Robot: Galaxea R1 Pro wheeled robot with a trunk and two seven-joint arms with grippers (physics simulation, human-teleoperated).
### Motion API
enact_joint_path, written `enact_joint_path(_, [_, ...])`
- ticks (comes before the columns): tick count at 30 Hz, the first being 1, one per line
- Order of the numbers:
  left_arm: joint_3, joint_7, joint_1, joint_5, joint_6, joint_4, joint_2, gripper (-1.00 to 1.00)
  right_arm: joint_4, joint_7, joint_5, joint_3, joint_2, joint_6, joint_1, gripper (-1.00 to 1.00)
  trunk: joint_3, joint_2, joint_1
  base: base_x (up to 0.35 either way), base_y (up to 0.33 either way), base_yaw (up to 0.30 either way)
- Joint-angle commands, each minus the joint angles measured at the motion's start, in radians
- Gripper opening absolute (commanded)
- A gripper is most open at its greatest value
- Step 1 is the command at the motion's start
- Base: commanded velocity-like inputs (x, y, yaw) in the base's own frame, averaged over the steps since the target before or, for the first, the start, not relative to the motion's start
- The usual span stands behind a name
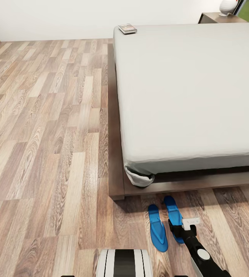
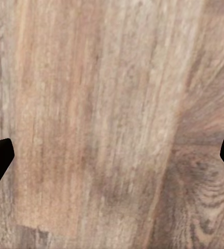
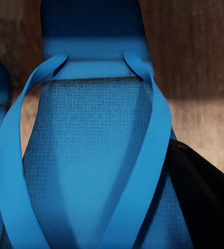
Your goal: In the bedroom, move the book from the bed onto either nightstand, and place the two sandals side by side next to the bed.
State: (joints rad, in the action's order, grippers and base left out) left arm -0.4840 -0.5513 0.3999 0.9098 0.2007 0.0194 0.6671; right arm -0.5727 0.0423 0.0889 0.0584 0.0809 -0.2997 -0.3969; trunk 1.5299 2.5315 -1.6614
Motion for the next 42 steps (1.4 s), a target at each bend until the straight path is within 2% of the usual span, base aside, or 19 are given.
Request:
enact_joint_path(1, [-0.008, -0.003, 0.0, 0.006, 0.005, -0.001, 0.0, 1.0, 0.001, 0.004, 0.009, 0.006, -0.001, -0.004, -0.001, -1.0, 0.001, 0.0, 0.0, 0.0, 0.0, 0.0])
enact_joint_path(8, [-0.008, -0.003, 0.0, 0.006, 0.005, -0.001, 0.0, 1.0, 0.002, 0.005, 0.009, 0.008, -0.001, -0.01, -0.003, -1.0, 0.001, 0.0, 0.0, 0.0, 0.0, 0.0])
enact_joint_path(18, [-0.008, -0.003, 0.0, 0.006, 0.005, -0.001, 0.0, 1.0, 0.006, 0.004, 0.009, 0.01, -0.003, -0.079, -0.003, -1.0, 0.001, 0.0, 0.0, 0.0, 0.0, 0.0])
enact_joint_path(29, [-0.008, -0.003, 0.0, 0.006, 0.005, -0.001, 0.0, 1.0, 0.007, 0.004, 0.008, 0.011, -0.004, -0.085, -0.003, -1.0, 0.001, 0.0, 0.0, 0.0, 0.0, 0.0])
enact_joint_path(34, [-0.008, -0.003, 0.0, 0.006, 0.005, -0.001, 0.0, 1.0, 0.009, 0.004, 0.007, 0.011, -0.004, -0.085, -0.003, -1.0, 0.02, 0.001, -0.002, 0.0, 0.0, 0.0])
enact_joint_path(42, [-0.008, -0.005, 0.0, 0.006, 0.005, -0.001, 0.0, 1.0, 0.029, 0.004, 0.006, 0.012, -0.003, -0.085, -0.011, -1.0, 0.02, 0.001, -0.002, 0.0, 0.0, 0.0])
